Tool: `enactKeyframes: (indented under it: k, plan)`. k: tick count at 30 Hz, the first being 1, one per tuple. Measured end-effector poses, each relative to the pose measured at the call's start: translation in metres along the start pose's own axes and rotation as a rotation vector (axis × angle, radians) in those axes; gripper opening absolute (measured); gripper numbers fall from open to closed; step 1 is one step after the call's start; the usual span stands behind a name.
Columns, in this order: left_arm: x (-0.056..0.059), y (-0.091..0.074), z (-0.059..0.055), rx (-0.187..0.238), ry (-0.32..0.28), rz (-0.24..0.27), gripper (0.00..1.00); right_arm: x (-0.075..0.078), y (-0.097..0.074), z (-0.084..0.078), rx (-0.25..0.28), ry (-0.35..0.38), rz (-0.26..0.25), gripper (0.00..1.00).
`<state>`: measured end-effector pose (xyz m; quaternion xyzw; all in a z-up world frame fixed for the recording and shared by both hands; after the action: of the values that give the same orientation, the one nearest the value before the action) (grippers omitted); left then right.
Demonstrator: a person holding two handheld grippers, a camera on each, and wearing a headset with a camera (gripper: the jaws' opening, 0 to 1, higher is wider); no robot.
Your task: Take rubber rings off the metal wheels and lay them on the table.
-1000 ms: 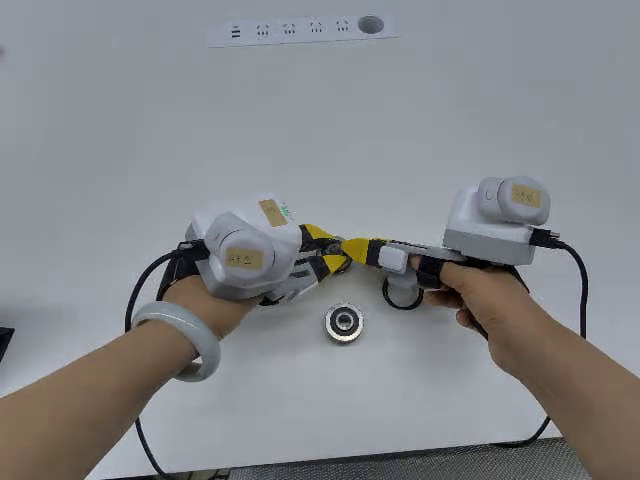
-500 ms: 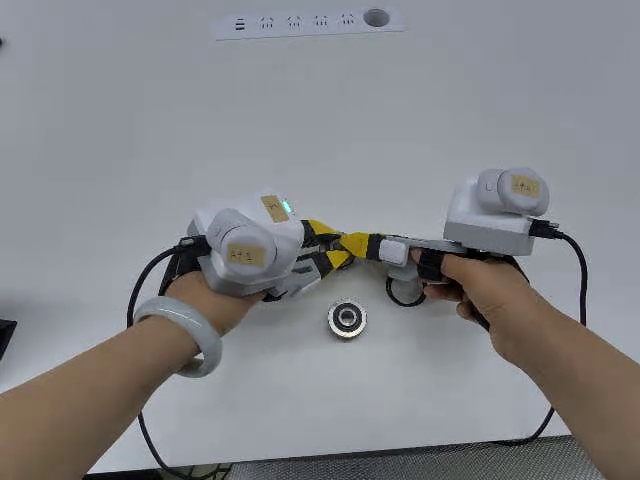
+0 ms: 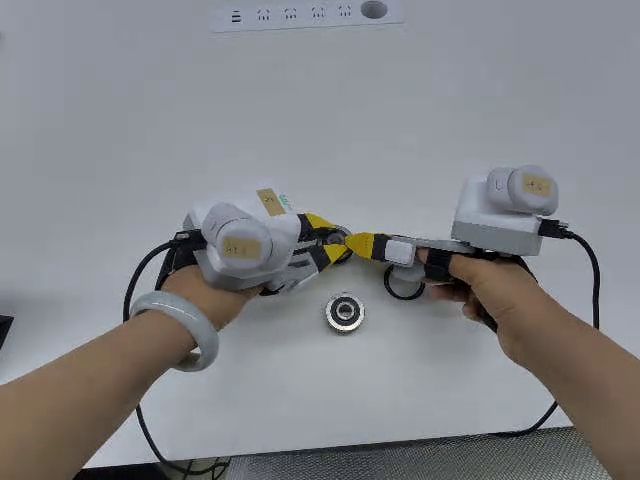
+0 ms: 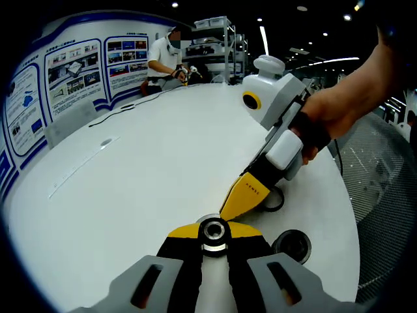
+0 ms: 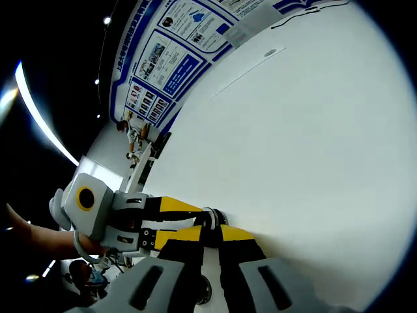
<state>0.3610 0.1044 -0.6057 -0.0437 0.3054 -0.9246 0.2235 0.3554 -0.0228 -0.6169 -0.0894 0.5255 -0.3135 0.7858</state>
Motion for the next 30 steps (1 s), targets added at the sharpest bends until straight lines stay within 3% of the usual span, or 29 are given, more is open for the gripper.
enactKeyframes:
  k: [15,20,30]
  plan:
    - [0.000,-0.001,0.000,0.002,-0.004,0.000,0.13,-0.001,0.005,0.005,0.022,-0.014,0.009,0.16]
    - [0.000,-0.001,0.000,0.001,-0.004,0.001,0.13,-0.002,0.011,0.007,0.014,-0.020,0.022,0.18]
    - [0.000,-0.001,0.000,0.001,0.000,0.000,0.13,-0.002,0.008,0.006,-0.001,-0.011,0.024,0.18]
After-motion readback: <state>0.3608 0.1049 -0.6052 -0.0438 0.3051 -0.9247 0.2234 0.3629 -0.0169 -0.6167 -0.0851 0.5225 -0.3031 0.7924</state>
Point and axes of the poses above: the centre of the closed fingertips' face, and the gripper's own axes: y roughly forward along the fingers, x roughly to its right, z roughly out of its top, the point moved 8 cm from there along -y, roughly backward along the fingers, and after that the axes turned 3 degrees about y, right-handed, at the moved point
